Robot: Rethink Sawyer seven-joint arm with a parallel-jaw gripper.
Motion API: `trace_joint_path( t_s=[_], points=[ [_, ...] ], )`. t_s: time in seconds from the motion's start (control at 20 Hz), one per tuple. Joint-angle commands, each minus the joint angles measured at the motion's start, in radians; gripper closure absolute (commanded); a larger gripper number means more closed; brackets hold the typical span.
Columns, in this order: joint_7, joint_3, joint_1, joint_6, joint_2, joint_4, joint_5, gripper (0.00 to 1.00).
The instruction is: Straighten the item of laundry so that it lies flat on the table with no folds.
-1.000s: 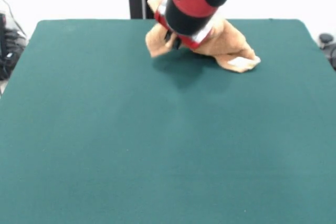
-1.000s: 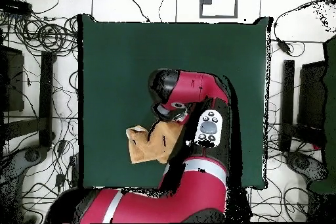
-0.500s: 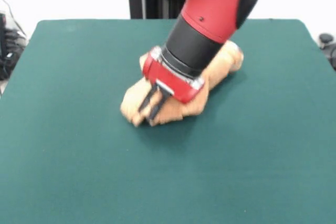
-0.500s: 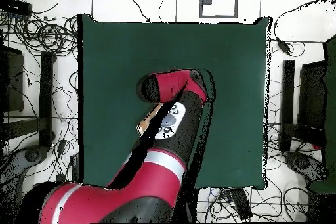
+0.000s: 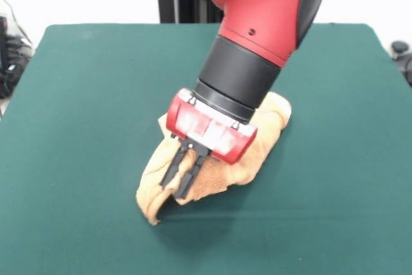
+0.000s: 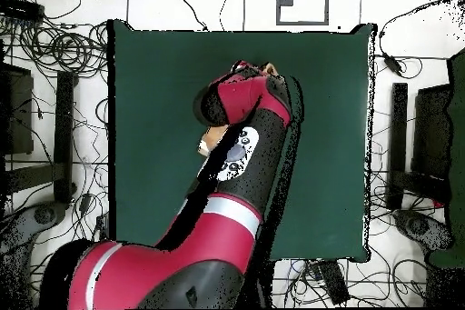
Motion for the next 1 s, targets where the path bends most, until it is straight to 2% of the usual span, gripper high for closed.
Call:
trace_joint_path(
  t_s=[0.05,0.1,0.3,0.35,0.4,0.45,0.7,0.8,0.9,1.0],
  points=[
    [0.187,-0.1,0.054,0.047,-0.002,-0.069,0.031,1.0],
    [0.304,-0.231,0.111,0.05,0.045,-0.07,0.041,1.0],
    [0.684,-0.613,0.261,0.004,0.226,0.014,0.151,1.0],
    [0.702,-0.644,0.275,-0.01,0.243,0.036,0.174,1.0],
    [0.687,-0.626,0.289,-0.026,0.229,0.08,0.192,1.0],
    [0.678,-0.638,0.301,-0.05,0.233,0.112,0.223,0.0],
    [0.636,-0.553,0.31,-0.027,0.16,0.164,0.224,0.0],
    [0.646,-0.579,0.289,-0.005,0.185,0.111,0.233,0.0],
    [0.721,-0.674,0.241,-0.025,0.273,0.002,0.279,0.0],
    [0.668,-0.598,0.179,0.019,0.262,-0.082,0.306,0.0]
  ],
)
